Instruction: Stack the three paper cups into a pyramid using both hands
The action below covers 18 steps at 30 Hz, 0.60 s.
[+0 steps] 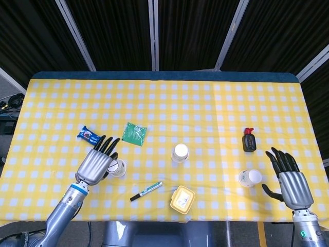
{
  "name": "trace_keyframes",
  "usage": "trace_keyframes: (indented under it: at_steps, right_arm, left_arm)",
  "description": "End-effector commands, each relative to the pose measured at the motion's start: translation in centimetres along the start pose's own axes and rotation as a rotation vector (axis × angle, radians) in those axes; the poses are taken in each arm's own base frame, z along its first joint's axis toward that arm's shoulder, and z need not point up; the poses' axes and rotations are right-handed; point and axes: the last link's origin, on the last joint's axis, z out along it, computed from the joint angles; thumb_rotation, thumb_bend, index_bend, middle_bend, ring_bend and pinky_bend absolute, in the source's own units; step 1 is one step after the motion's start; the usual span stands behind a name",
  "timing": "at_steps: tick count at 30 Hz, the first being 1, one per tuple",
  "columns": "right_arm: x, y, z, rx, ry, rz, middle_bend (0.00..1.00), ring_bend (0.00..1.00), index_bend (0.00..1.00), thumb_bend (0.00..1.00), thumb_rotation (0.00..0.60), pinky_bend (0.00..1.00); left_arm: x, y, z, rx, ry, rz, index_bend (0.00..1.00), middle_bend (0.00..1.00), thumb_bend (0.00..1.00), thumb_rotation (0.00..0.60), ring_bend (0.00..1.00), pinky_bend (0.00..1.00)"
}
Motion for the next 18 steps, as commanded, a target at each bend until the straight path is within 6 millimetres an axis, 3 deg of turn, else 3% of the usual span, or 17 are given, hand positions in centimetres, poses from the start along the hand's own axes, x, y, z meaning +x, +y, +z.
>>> trace_keyframes:
  at_steps: [1,18]
  right_arm:
    - [0.0,0.2,0.1,-0.007,-0.005,0.003,0.0,0.0,0.01,0.14,0.6,0.0]
    - [-0.7,2.4,1.7,-0.076,-0.045,0.021,0.0,0.0,0.01,0.14,0.6,0.0]
  left_arm:
    - [1.3,0.4,0.9,-0.012,0.016,-0.003,0.49,0.0,0.3,0.6,0.0,0.0]
    - [4.1,6.2,9.9,-0.114,0.026,0.01,0.5,0.0,0.3,0.6,0.0,0.0]
